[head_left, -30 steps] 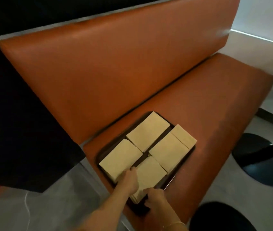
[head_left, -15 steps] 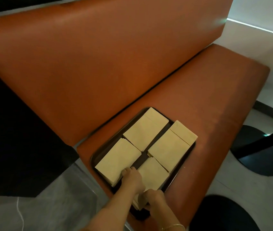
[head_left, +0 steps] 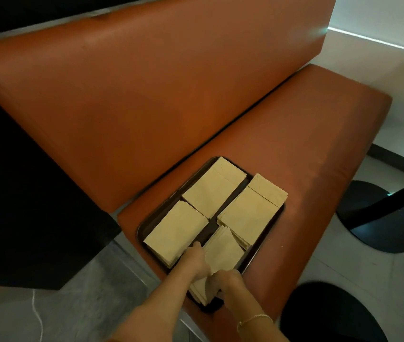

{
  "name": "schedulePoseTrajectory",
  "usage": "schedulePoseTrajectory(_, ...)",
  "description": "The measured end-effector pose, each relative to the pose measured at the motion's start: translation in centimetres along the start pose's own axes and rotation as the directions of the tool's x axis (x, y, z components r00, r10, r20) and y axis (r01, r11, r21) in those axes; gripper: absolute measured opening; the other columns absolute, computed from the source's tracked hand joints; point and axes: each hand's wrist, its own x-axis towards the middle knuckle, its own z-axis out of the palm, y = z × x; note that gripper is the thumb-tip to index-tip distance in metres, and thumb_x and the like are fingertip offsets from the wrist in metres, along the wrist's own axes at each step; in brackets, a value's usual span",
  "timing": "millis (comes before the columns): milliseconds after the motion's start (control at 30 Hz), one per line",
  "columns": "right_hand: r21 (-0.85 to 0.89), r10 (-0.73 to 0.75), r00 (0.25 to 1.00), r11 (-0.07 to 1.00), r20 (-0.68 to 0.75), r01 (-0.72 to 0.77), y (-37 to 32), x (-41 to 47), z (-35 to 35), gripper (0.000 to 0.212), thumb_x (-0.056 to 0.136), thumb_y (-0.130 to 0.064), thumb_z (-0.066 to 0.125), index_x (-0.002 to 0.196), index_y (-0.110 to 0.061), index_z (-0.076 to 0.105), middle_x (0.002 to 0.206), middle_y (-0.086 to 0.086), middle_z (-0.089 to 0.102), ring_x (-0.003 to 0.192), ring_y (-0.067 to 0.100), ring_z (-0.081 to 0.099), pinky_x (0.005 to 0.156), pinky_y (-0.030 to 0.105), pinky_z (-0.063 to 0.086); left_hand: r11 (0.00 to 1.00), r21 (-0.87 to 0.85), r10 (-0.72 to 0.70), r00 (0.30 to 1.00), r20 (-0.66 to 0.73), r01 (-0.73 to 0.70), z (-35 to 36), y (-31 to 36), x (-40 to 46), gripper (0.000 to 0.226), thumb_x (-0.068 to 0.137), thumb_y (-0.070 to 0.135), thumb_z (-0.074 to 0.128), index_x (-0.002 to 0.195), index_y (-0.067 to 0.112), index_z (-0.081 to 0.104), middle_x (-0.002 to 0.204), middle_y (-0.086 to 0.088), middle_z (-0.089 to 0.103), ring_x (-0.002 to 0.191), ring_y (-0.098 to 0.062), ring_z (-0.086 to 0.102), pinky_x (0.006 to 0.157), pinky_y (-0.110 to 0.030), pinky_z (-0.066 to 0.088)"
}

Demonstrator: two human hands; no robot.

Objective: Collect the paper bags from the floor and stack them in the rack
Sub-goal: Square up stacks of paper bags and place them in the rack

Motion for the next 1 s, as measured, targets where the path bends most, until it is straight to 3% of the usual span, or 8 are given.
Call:
schedulePoseTrajectory(67, 0.109, -0.028, 0.996, 0.993, -0.084, 0.037, -0.4, -1.2, -1.1, 0.048, 0.083, -0.013, 0.065, 0.126, -0.002, 0.047, 0.124, 0.013, 0.054, 0.082, 0.015, 0.055, 0.062, 0.022, 0.049, 0.997, 0.074, 0.033, 0.999, 0.007, -0.033, -0.9, 0.3, -1.4, 0.064, 0.084, 0.020, 0.067, 0.136, 0.009, 0.032, 0.136, -0.012, 0.045, 0.124, -0.029, 0.046, 0.099, -0.034, 0.045)
schedulePoseTrajectory(167, -0.069, -0.132, 0.955, 0.991, -0.265, 0.118, -1.4, -4.7, -4.6, 0.093, 0.075, -0.017, 0.075, 0.146, -0.008, 0.016, 0.142, 0.014, 0.034, 0.126, 0.028, 0.041, 0.098, 0.038, 0.046, 0.987, 0.123, 0.102, 0.995, 0.024, -0.104, -2.7, 1.3, -4.4, 0.062, 0.085, 0.018, 0.066, 0.136, 0.011, 0.033, 0.137, -0.011, 0.043, 0.124, -0.028, 0.046, 0.099, -0.034, 0.043)
schedulePoseTrajectory(233, -0.161, -0.316, 0.903, 0.947, -0.290, 0.279, -2.1, -7.4, -7.2, 0.099, 0.075, -0.020, 0.075, 0.148, -0.012, 0.010, 0.147, 0.011, 0.029, 0.137, 0.029, 0.025, 0.107, 0.040, 0.036, 0.976, 0.132, 0.171, 0.985, 0.019, -0.172, -4.0, 2.4, -7.1, 0.061, 0.084, 0.018, 0.067, 0.135, 0.012, 0.035, 0.136, -0.010, 0.043, 0.124, -0.027, 0.046, 0.099, -0.035, 0.043)
schedulePoseTrajectory(400, -0.083, -0.522, 0.847, 0.853, -0.100, 0.515, -1.5, -15.8, -16.0, 0.088, 0.072, -0.007, 0.077, 0.144, -0.019, 0.028, 0.136, 0.007, 0.045, 0.121, 0.026, 0.049, 0.091, 0.034, 0.050, 0.928, 0.160, 0.346, 0.938, -0.031, -0.337, -5.4, 6.8, -15.6, 0.061, 0.079, 0.016, 0.073, 0.130, 0.016, 0.041, 0.127, -0.007, 0.053, 0.116, -0.024, 0.052, 0.096, -0.036, 0.047)
schedulePoseTrajectory(500, -0.082, -0.633, 0.771, 0.774, -0.071, 0.628, 1.5, -21.1, -21.6, 0.047, 0.073, -0.009, 0.078, 0.114, -0.018, 0.058, 0.106, 0.001, 0.062, 0.103, 0.022, 0.058, 0.089, 0.035, 0.052, 0.875, 0.183, 0.462, 0.886, -0.042, -0.448, -4.8, 10.6, -21.3, 0.059, 0.075, 0.016, 0.075, 0.127, 0.016, 0.047, 0.125, -0.003, 0.057, 0.111, -0.019, 0.056, 0.093, -0.033, 0.049)
schedulePoseTrajectory(600, 0.028, -0.679, 0.728, 0.729, -0.089, 0.684, 6.5, -25.7, -27.1, 0.022, 0.078, -0.009, 0.073, 0.093, -0.021, 0.062, 0.094, -0.002, 0.065, 0.089, 0.017, 0.062, 0.073, 0.030, 0.054, 0.827, 0.209, 0.543, 0.838, -0.051, -0.522, -2.9, 14.4, -26.5, 0.042, 0.071, 0.025, 0.080, 0.105, 0.022, 0.055, 0.114, 0.001, 0.062, 0.099, -0.014, 0.058, 0.083, -0.029, 0.052)
schedulePoseTrajectory(800, 0.270, -0.685, 0.651, 0.592, -0.327, 0.759, 18.7, -30.2, -35.9, 0.024, 0.079, 0.002, 0.068, 0.093, -0.018, 0.065, 0.091, 0.006, 0.069, 0.082, 0.019, 0.065, 0.068, 0.033, 0.058, 0.676, -0.058, 0.715, 0.673, -0.188, -0.735, 5.8, 20.5, -33.2, 0.035, 0.063, 0.015, 0.083, 0.085, 0.026, 0.057, 0.091, 0.010, 0.062, 0.088, -0.006, 0.058, 0.067, -0.012, 0.044)
schedulePoseTrajectory(1000, 0.396, -0.549, 0.629, 0.492, -0.550, 0.775, 28.2, -29.6, -40.0, 0.027, 0.078, 0.003, 0.069, 0.098, -0.015, 0.066, 0.086, -0.002, 0.071, 0.082, 0.017, 0.065, 0.068, 0.029, 0.056, 0.479, -0.436, 0.693, 0.633, -0.344, -0.762, 15.8, 24.8, -34.8, 0.063, 0.060, 0.003, 0.085, 0.103, 0.031, 0.049, 0.100, 0.001, 0.061, 0.098, -0.013, 0.059, 0.089, -0.029, 0.049)
